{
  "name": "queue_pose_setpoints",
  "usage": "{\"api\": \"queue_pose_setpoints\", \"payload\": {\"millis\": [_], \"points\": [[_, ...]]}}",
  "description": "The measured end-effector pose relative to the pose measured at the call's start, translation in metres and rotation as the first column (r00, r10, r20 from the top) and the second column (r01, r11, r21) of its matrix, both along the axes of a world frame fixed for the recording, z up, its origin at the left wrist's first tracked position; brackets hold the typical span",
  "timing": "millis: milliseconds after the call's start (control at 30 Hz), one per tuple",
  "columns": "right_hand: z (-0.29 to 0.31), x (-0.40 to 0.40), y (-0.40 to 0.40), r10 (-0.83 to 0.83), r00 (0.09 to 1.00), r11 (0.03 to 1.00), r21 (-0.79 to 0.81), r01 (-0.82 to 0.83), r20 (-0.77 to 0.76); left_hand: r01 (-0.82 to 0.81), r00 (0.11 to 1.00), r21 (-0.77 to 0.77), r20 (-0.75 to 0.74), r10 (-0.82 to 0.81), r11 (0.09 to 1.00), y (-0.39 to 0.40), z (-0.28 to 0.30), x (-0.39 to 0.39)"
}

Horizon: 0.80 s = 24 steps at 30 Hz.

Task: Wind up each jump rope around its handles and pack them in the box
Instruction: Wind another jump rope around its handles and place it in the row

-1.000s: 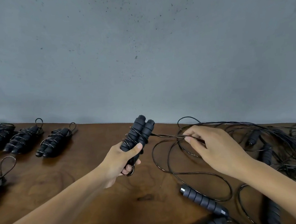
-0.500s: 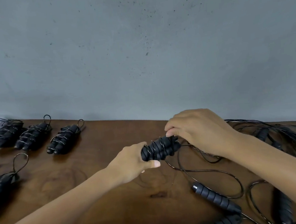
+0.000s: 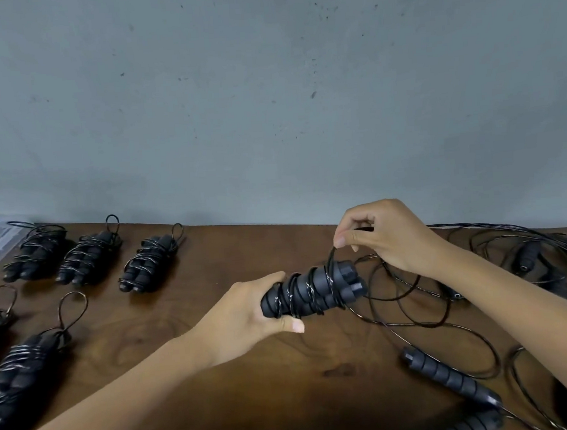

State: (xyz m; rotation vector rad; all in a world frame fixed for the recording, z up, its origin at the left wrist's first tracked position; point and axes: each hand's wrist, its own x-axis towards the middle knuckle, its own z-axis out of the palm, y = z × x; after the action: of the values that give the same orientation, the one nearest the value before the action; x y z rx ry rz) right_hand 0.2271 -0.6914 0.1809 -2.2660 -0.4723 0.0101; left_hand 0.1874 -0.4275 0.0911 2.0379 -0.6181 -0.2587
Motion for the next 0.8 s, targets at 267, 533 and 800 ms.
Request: {"api": "queue_pose_setpoints", "payload": {"millis": [267,533,800], "points": [[-0.015,-0.011,0.011,-0.021,0.998,0.999,-0.045,0.023,0.058,-0.028,0.946,-0.441,-0.301,-0.119,0.897,0.016,-0.005,-0.009],[-0.018,-0.023,0.023,-0.095,0.994,0.988,-0.121,0.100,0.052,-0.195,0.912,-0.519,-0.409,-0.042,0.832,0.033,-0.009,-0.007],[-0.003,-0.043,0.035,-0.092,0.979,0.914,-0.375,0.156,0.183,-0.421,0.781,-0.441,-0.621,0.070,0.793,0.051,-0.008,-0.001]]}}
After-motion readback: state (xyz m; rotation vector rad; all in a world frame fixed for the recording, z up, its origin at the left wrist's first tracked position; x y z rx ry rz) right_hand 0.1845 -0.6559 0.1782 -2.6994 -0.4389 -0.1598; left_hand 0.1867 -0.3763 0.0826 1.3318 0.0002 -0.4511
